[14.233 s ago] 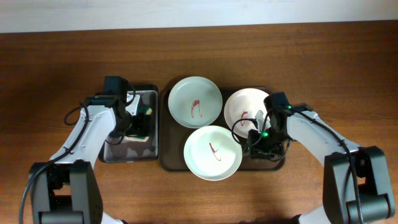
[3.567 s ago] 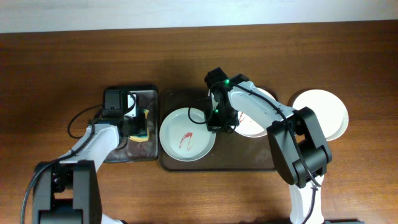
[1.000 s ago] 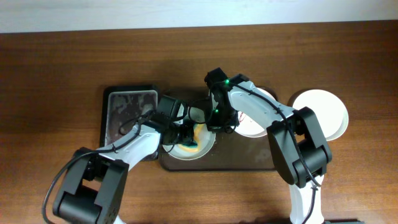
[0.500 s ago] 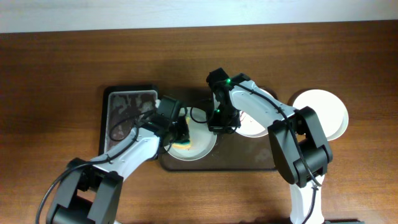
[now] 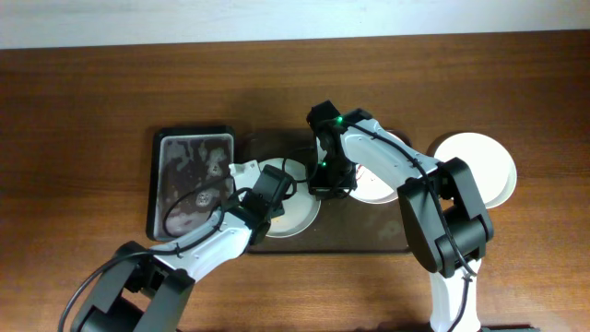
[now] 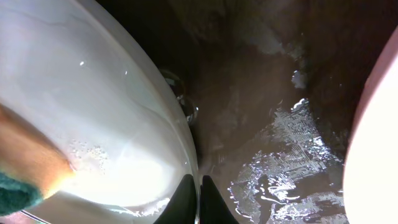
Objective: Clean dirty plates on tray and stack at the side
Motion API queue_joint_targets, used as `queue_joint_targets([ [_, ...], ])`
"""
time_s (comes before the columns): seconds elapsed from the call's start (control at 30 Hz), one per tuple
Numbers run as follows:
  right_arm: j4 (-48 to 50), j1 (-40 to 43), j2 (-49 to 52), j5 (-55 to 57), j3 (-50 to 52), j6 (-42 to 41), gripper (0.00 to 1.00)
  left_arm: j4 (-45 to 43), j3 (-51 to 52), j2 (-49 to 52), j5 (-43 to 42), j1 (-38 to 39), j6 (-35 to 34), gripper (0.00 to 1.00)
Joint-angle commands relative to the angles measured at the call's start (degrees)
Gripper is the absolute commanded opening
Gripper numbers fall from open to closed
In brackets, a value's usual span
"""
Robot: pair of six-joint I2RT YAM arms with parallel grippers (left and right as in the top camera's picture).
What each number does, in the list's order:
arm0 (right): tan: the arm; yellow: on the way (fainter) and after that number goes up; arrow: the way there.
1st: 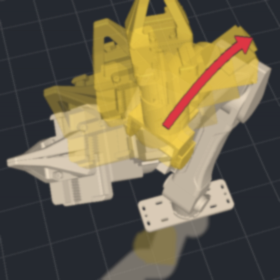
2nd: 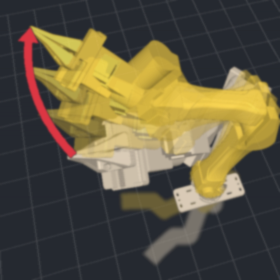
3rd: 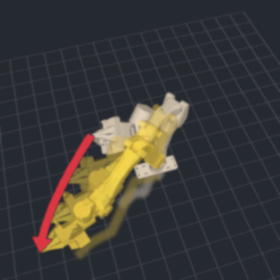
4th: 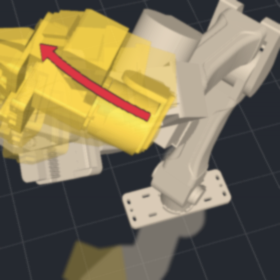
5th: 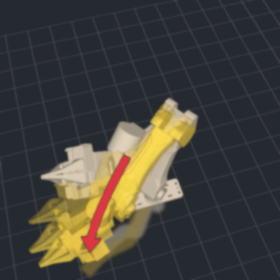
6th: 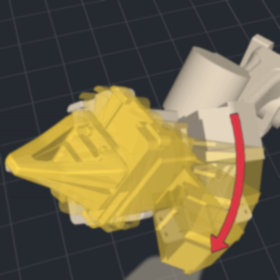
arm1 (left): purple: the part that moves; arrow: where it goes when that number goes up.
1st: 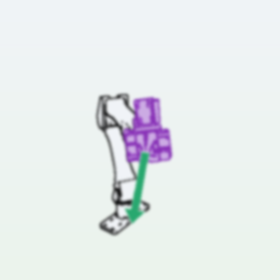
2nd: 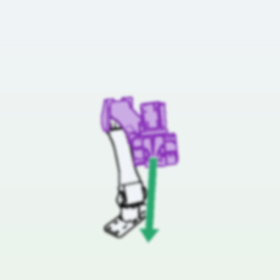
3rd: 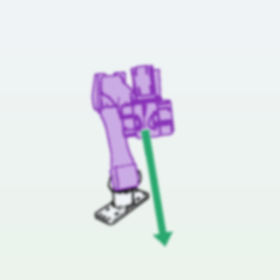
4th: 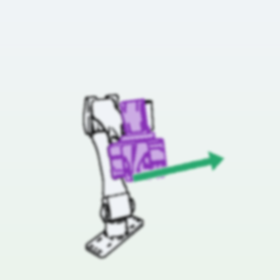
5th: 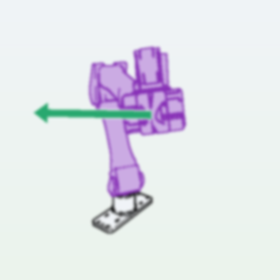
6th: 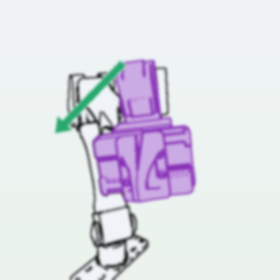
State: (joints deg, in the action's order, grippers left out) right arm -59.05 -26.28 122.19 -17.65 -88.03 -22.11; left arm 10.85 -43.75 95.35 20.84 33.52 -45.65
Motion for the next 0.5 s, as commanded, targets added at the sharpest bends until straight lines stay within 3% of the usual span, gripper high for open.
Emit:
queue_joint_targets([
  [0.0,-1.27,0.48,0.02,1.81,0.5,-0.02,0.04,0.7,0.66,-1.75,6.1,-1.44,8.74,0.0],
  [0.07,-1.01,0.48,0.02,1.81,0.5,0.0,0.22,0.68,-0.9,-7.17,-0.96,-1.44,14.62,0.0],
  [0.13,-0.52,0.48,0.02,1.84,0.5,-0.02,0.22,0.66,-1.07,-14.14,-10.4,-1.44,15.39,0.0],
  [0.2,-0.48,0.48,0.02,1.84,0.5,-0.02,0.18,1.62,-1.07,-15.89,-10.58,-1.44,15.39,0.0],
  [0.27,0.72,0.35,0.02,1.81,0.5,0.13,0.25,6.1,-1.07,-15.87,-8.02,-1.44,15.39,0.0],
  [0.3,1.38,0.22,0.02,1.81,0.5,0.63,0.24,7.78,-1.07,-15.87,-6.01,-1.44,15.39,0.0],
  [0.37,2.45,-0.63,0.02,1.81,0.5,0.63,0.11,11.93,-1.07,-15.87,-2.82,-1.68,15.41,0.0],
  [0.47,2.47,-1.88,0.02,1.81,0.5,0.63,0.04,12.02,-1.09,-15.89,-5.35,-6.43,17.97,0.0],
])
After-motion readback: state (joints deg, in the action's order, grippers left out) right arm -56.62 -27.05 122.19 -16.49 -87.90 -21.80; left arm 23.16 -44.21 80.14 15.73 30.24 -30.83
